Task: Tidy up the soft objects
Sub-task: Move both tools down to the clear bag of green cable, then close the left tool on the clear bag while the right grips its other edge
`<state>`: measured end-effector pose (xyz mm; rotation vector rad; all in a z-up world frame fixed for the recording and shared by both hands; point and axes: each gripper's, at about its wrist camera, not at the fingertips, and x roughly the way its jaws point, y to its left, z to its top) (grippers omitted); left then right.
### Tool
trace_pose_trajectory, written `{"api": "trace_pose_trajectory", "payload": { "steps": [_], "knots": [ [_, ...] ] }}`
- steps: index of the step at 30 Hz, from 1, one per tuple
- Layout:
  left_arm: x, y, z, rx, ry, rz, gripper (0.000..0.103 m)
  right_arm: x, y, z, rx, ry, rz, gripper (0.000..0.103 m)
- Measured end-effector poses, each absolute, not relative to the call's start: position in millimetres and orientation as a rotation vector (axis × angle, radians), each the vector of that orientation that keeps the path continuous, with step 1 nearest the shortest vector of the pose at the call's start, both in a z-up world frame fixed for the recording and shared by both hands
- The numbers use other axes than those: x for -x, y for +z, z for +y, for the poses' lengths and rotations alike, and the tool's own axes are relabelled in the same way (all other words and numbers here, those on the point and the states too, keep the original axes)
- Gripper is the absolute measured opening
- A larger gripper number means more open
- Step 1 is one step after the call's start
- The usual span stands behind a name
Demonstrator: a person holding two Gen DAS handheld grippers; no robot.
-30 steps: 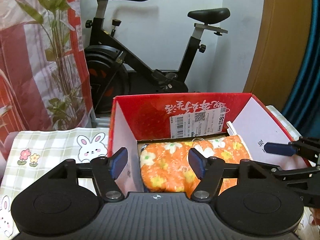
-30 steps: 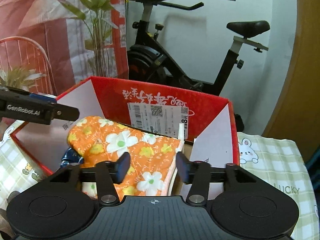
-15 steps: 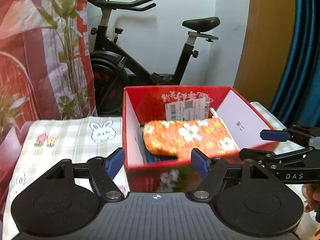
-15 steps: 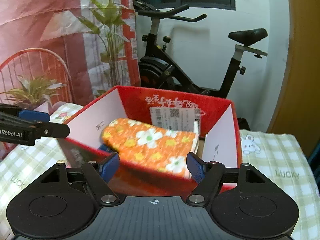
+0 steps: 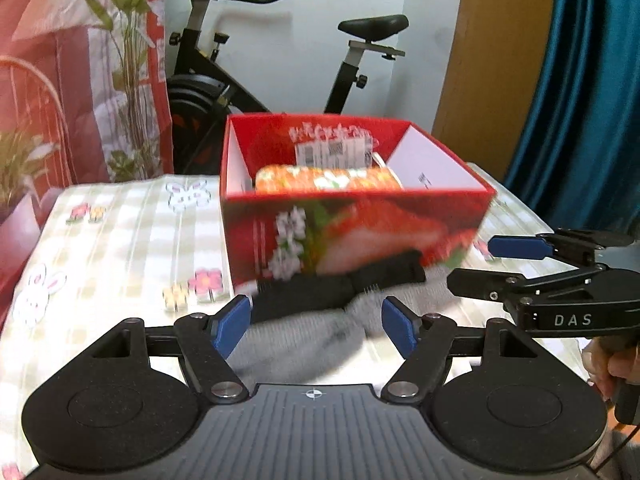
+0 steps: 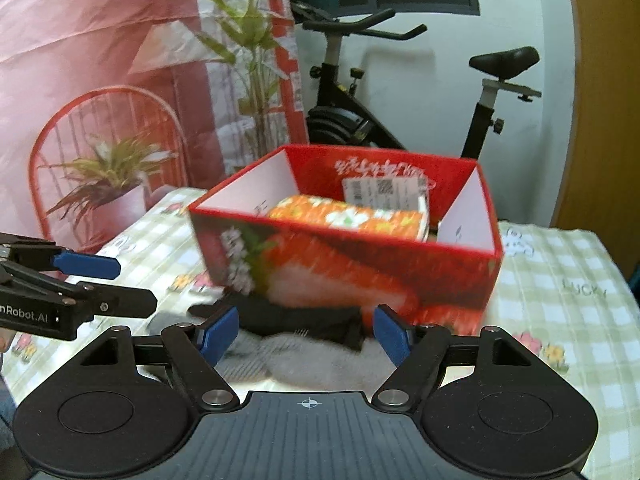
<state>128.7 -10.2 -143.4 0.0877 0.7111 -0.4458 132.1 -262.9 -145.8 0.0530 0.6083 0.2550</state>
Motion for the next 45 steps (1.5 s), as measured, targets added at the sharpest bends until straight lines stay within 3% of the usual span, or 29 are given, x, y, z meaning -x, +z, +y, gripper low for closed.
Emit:
{"api": "trace_pose_trajectory", "payload": {
  "steps": [7, 11, 18, 29, 39, 40, 43, 45],
  "knots": [
    [-89, -171, 6, -0.054, -0.475, 0.8, 0.071, -96, -162, -249, -0.076, 0.303, 0.677, 0.066],
    [-81, -182, 17, 0.012, -0.487, 0.836, 0.062, -77, -173, -241, -0.07, 0.339, 0.725, 0.06],
    [-75, -209, 18, 0.099, -0.514, 0.908, 0.047, -66, -193, -240, -0.076, 0.367, 0.807, 0.057],
    [-80, -219, 23, 0.145, -0.492, 0.926, 0.046, -70, -207, -236, -0.076, 0.398, 0.846, 0.049],
    [-83, -225, 22, 0.158, -0.498, 0.942, 0.046, -72, -213, -234, -0.104, 0.426, 0.868, 0.049],
    [-82, -226, 21, 0.156, -0.5, 0.941, 0.045, -73, -214, -233, -0.108, 0.43, 0.869, 0.048],
    [-82, -227, 19, 0.15, -0.513, 0.943, 0.027, -77, -214, -228, -0.084, 0.441, 0.874, 0.04],
    [-82, -226, 20, 0.155, -0.52, 0.936, 0.027, -79, -211, -225, -0.066, 0.442, 0.858, 0.035]
  ]
}}
